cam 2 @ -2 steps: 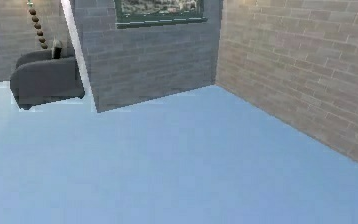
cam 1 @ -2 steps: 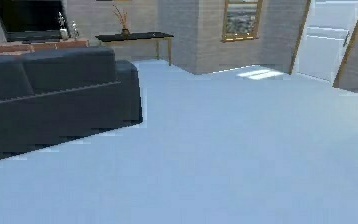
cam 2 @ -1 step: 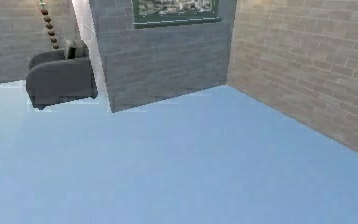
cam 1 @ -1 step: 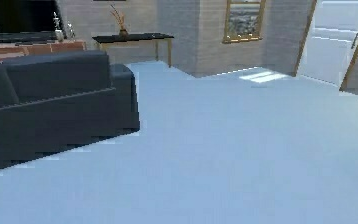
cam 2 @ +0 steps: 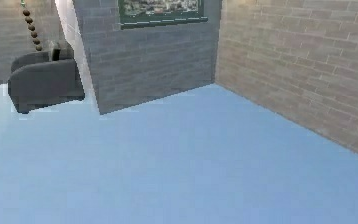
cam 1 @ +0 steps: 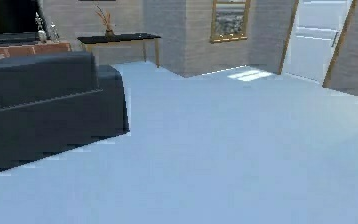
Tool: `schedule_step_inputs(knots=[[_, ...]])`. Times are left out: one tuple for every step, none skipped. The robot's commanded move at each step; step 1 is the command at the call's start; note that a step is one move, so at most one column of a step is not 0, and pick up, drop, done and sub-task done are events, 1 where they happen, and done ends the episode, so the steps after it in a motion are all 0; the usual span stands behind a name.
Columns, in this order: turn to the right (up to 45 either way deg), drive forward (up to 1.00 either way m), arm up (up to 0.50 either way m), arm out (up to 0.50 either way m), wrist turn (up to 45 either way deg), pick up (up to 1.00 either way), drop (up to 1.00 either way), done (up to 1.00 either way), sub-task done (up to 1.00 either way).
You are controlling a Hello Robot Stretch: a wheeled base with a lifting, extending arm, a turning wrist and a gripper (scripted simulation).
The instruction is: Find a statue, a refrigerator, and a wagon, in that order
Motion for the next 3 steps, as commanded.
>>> schedule_step_inputs(knots=[[0.0, 1.0, 0.0, 0.0, 0.0, 0.0, 0.0, 0.0, 0.0], [0.0, 1.0, 0.0, 0.0, 0.0, 0.0, 0.0, 0.0, 0.0], [3.0, 0.0, 0.0, 0.0, 0.0, 0.0, 0.0, 0.0, 0.0]])
